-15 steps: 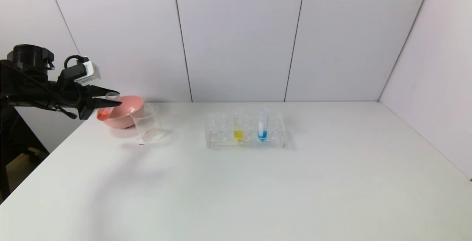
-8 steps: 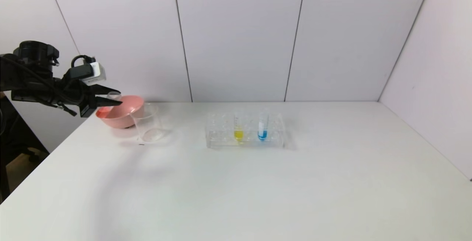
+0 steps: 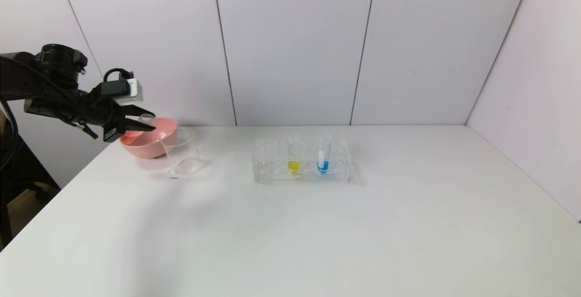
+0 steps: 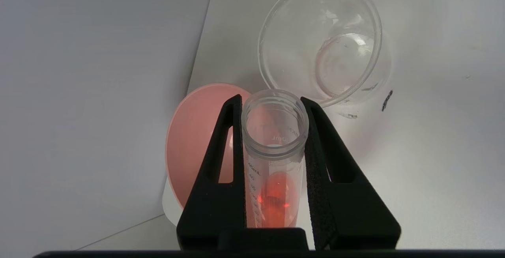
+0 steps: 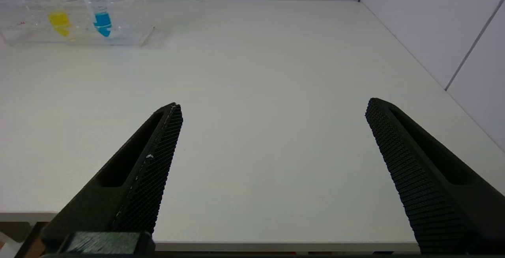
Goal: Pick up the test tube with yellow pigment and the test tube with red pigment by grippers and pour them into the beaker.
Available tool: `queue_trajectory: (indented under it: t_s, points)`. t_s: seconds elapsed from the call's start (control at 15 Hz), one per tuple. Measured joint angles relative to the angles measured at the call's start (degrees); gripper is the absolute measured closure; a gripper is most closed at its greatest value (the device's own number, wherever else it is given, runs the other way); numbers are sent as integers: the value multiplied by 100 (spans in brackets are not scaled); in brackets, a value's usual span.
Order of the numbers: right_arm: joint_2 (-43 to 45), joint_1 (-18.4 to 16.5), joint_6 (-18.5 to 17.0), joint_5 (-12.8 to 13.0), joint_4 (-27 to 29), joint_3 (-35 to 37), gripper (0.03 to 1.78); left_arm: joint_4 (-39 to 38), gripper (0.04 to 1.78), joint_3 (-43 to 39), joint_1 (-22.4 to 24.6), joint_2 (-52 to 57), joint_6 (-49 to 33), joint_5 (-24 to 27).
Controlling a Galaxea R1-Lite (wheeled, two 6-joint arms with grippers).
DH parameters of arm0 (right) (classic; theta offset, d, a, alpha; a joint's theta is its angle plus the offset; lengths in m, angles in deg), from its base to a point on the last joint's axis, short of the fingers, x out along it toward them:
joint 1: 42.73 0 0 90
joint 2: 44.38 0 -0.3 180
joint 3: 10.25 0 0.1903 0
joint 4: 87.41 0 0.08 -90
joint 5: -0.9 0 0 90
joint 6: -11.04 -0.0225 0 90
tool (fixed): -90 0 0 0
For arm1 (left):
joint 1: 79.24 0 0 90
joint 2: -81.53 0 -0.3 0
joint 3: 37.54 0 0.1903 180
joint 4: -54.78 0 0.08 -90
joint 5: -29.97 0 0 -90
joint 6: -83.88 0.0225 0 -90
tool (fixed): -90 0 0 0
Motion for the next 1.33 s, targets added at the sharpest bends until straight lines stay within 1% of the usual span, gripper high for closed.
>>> queue_trajectory:
  t_s: [0.27,0.4,0.67,0.93,1.13,1.33]
  points:
    - [0,0,-1,0,0,0,11,461,137,429,-133,-149,317,-165]
    - [0,0,-1,-2,0,0,11,491,137,529,-196,-212,336,-247]
    - [0,0,0,0,0,0,11,617,137,647,-273,-265,477,-595]
    - [0,0,-1,0,0,0,11,661,137,661,-321,-272,630,-789]
    - [0,0,0,0,0,0,11,661,137,669,-386,-272,683,-1047]
    - [0,0,0,-2,0,0,11,661,137,669,-419,-265,796,-1078]
